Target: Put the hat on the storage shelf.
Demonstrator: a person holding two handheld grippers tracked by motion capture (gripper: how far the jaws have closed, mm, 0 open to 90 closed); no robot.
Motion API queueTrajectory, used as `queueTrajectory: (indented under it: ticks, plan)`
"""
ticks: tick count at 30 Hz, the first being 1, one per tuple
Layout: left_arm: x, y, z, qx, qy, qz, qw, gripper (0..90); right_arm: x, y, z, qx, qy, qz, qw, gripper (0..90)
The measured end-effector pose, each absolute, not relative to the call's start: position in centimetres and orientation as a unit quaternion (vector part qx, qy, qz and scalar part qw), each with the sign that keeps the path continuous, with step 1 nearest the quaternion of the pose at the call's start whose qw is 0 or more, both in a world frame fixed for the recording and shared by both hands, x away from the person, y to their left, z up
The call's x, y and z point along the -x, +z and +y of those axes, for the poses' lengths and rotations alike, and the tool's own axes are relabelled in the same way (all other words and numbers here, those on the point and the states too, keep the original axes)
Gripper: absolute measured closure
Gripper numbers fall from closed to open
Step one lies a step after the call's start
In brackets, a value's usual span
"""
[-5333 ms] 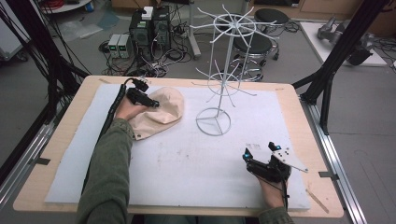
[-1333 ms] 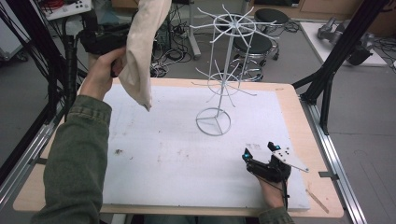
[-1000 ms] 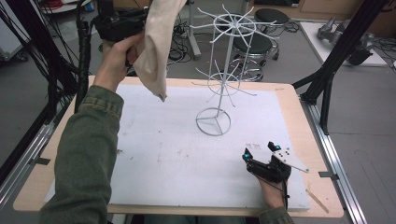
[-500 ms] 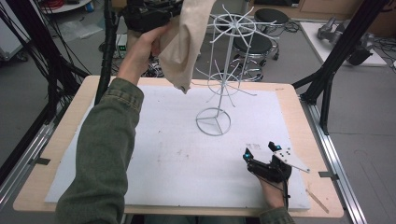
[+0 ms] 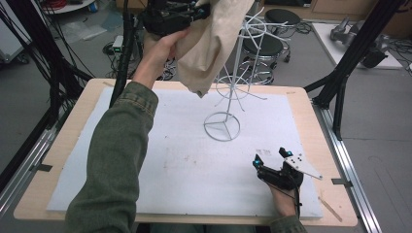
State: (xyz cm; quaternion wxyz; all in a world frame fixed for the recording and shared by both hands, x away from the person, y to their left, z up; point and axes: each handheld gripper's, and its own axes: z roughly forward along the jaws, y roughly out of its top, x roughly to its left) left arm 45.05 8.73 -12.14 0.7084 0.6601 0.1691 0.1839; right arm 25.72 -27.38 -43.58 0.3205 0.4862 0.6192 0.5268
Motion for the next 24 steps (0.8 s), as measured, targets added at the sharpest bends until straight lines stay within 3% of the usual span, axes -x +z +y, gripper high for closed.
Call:
queueTrajectory:
  ticks: [12, 24]
  plan:
    - [-45.1, -12.34, 8.04, -0.667, 0.182, 0.167, 0.702, 77.8, -25.73, -43.57, -27.43, -0.488, 0.526, 0.618, 0.321, 4.6]
    - [-45.17, -12.47, 7.9, -0.669, 0.161, 0.18, 0.703, 62.5, -25.7, -43.56, -27.44, -0.485, 0.526, 0.619, 0.322, 4.6]
